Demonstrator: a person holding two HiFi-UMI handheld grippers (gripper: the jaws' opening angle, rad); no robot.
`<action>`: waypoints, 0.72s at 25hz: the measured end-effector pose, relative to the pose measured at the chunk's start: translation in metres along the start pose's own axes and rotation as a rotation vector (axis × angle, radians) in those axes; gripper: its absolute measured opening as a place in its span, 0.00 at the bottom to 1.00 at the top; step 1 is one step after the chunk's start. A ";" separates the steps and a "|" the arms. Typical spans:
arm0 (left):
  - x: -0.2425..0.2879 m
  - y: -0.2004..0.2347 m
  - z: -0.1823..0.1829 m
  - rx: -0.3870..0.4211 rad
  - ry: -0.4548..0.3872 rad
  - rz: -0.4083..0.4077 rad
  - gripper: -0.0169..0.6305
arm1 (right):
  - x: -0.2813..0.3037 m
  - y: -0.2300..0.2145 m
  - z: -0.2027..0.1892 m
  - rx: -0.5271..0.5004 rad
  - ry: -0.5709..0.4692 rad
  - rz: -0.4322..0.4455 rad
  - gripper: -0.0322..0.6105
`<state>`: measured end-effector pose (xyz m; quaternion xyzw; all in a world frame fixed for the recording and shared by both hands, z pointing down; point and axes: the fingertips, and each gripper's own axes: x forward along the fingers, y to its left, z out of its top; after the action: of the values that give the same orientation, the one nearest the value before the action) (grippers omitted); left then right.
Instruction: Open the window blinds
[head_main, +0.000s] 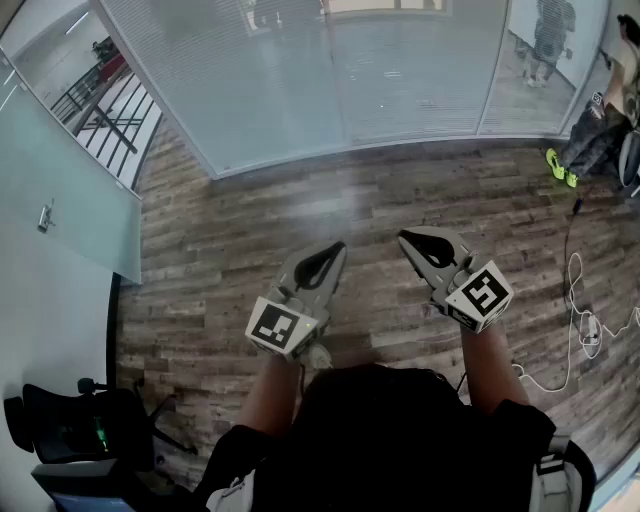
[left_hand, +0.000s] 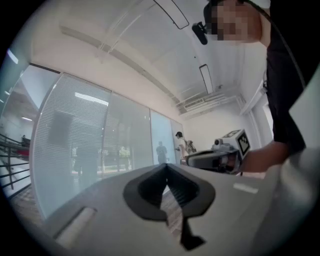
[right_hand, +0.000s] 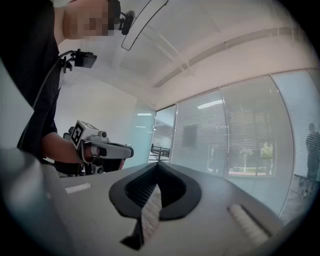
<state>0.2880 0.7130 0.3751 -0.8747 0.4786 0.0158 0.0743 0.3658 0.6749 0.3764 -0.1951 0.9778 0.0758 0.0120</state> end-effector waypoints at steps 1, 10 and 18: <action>-0.001 0.002 -0.001 0.007 0.001 0.007 0.03 | 0.001 0.002 0.000 0.007 -0.004 0.012 0.06; 0.004 0.005 0.000 0.009 0.002 0.020 0.03 | 0.004 0.005 0.006 0.033 -0.038 0.040 0.06; 0.005 0.005 0.002 0.037 0.017 0.018 0.03 | 0.004 -0.001 0.017 0.091 -0.113 0.060 0.06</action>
<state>0.2863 0.7065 0.3722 -0.8688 0.4875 0.0003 0.0865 0.3621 0.6751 0.3594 -0.1605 0.9834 0.0423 0.0737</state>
